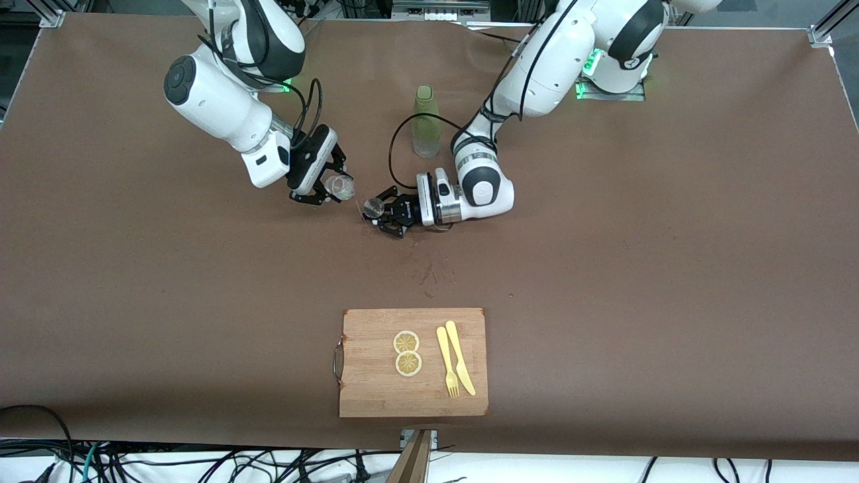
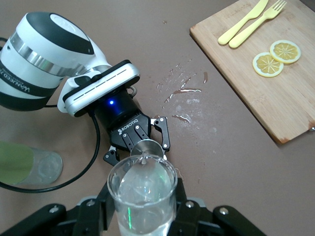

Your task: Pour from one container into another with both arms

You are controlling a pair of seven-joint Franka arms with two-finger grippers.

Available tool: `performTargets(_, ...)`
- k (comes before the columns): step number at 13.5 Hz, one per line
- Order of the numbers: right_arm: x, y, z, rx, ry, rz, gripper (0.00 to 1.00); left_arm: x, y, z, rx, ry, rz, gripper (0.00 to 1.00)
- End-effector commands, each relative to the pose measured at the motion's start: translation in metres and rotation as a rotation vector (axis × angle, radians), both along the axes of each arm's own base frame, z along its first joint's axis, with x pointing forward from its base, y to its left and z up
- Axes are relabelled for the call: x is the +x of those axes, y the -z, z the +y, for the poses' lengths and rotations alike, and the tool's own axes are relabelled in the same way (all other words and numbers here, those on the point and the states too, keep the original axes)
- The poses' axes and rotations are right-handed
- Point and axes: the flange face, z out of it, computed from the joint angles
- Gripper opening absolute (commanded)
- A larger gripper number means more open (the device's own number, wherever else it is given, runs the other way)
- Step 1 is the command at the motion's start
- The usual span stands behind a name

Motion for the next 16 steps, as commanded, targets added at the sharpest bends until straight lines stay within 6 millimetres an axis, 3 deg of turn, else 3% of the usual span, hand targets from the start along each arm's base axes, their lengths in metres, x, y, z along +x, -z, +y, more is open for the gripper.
performTargets(1,-0.004,-0.014,0.007,-0.009,0.029,-0.013,0.36,0.0,-0.009,-0.003,-0.023,-0.03,-0.023,0.0)
performTargets(5,-0.001,-0.021,0.005,-0.001,0.039,-0.023,0.36,0.003,-0.012,-0.005,-0.03,-0.036,-0.027,0.0)
performTargets(10,0.015,-0.022,-0.027,0.031,0.102,-0.018,0.36,0.004,-0.013,-0.007,-0.043,-0.064,-0.013,0.0)
performTargets(16,0.032,-0.015,-0.067,0.134,0.06,-0.076,0.36,0.003,-0.012,-0.007,-0.042,-0.067,-0.009,0.0)
